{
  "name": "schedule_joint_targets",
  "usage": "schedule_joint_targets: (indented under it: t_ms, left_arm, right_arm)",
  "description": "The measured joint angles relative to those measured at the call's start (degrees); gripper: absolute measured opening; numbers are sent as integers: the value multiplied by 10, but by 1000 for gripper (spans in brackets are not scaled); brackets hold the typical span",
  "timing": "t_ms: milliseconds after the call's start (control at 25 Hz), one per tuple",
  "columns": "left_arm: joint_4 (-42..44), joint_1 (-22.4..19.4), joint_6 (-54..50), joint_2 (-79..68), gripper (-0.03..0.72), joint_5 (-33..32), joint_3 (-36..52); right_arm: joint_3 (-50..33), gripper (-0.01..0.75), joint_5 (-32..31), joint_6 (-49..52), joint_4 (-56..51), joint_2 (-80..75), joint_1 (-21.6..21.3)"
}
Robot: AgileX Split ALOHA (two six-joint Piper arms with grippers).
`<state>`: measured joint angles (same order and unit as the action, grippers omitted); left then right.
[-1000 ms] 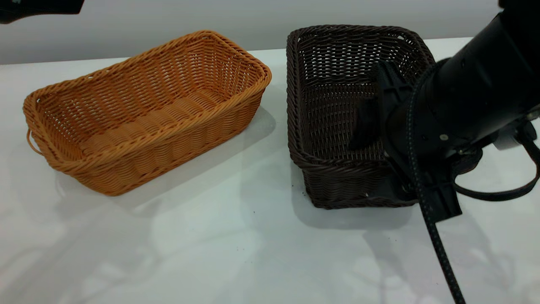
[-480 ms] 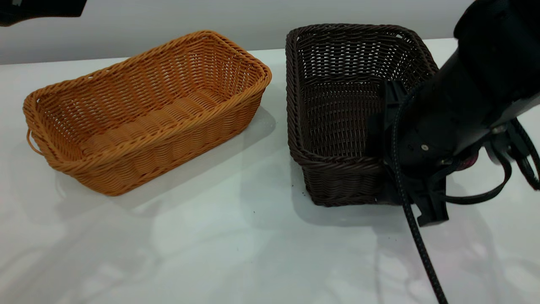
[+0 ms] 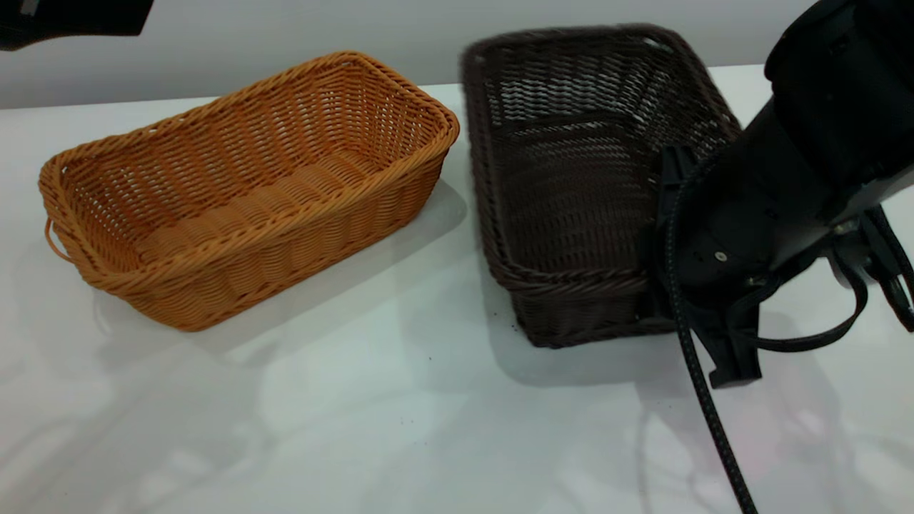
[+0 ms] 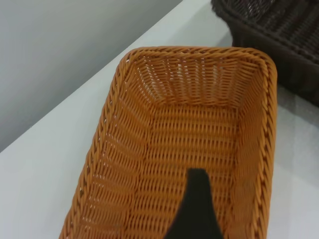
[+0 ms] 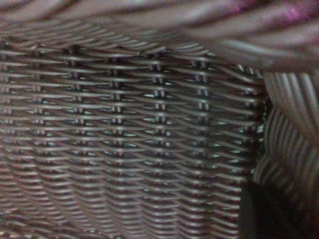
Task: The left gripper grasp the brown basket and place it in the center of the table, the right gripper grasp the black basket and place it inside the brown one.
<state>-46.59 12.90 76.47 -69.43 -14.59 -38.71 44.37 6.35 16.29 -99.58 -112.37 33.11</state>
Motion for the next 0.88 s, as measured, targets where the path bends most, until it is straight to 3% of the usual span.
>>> schedule_joint_targets:
  t_ms: [600,880]
  left_arm:
    - [-8,-1,-1,-107,511,-9,0]
    - [-8,-1,0,-200,510,-9,-20]
  right_arm:
    - [0,120,-63,-16,-1,2,-4]
    - [0,120,-33,-97,-6,37,-75]
